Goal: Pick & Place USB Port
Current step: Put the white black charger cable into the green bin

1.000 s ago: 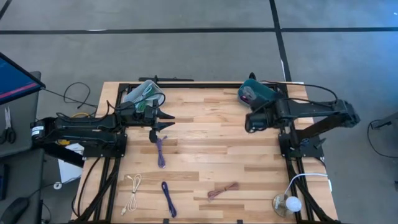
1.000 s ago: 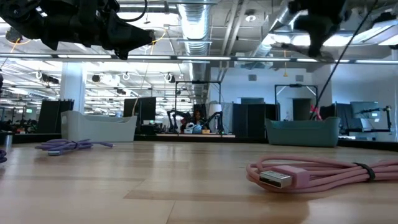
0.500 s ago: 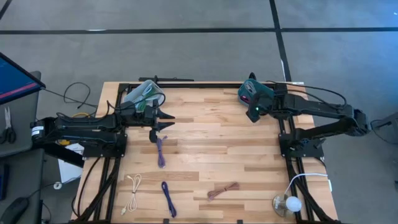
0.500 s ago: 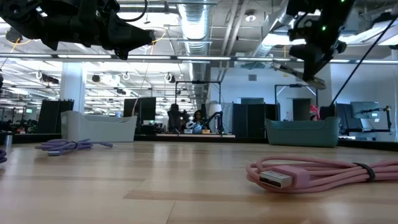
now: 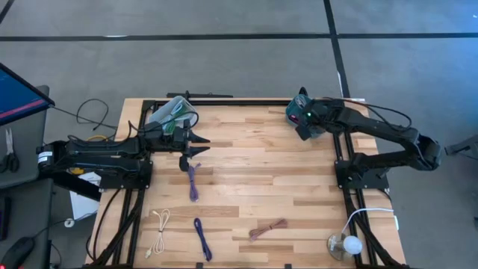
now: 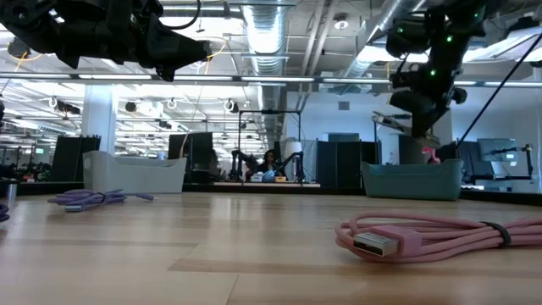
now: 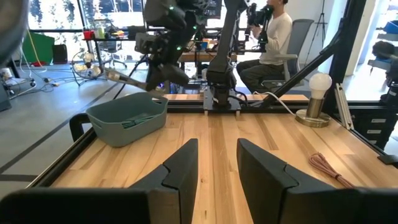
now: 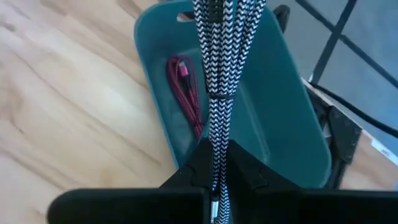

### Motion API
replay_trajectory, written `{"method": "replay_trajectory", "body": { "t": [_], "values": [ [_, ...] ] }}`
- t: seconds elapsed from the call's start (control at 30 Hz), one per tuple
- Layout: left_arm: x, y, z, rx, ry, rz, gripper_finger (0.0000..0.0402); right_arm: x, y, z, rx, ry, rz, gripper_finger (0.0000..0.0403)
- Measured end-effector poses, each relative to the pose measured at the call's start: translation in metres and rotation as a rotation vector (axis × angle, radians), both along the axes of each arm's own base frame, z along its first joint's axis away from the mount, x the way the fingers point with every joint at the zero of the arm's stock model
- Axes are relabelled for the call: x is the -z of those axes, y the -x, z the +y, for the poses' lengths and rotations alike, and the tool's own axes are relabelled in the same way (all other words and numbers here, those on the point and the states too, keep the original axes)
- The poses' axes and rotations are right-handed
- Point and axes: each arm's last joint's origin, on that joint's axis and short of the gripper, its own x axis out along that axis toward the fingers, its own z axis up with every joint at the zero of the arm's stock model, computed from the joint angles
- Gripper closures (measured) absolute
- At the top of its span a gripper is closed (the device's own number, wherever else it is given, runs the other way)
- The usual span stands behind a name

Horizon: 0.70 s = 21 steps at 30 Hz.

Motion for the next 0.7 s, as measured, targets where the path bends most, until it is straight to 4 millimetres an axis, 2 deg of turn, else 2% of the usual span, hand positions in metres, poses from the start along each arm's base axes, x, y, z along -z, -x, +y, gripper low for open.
{"method": "replay_trajectory", "body": {
  "t": [0.4, 0.7],
  "values": [
    [0.0, 0.0, 0.0, 0.0, 0.0, 0.0, 0.0291, 0.015, 0.014, -0.025, 0.033, -0.043, 0.004, 0.0393],
    [0.0, 0.0, 0.0, 0.0, 0.0, 0.0, 0.0291, 0.045, 0.009, -0.041, -0.007, -0.18, 0.134, 0.0393]
  ]
}}
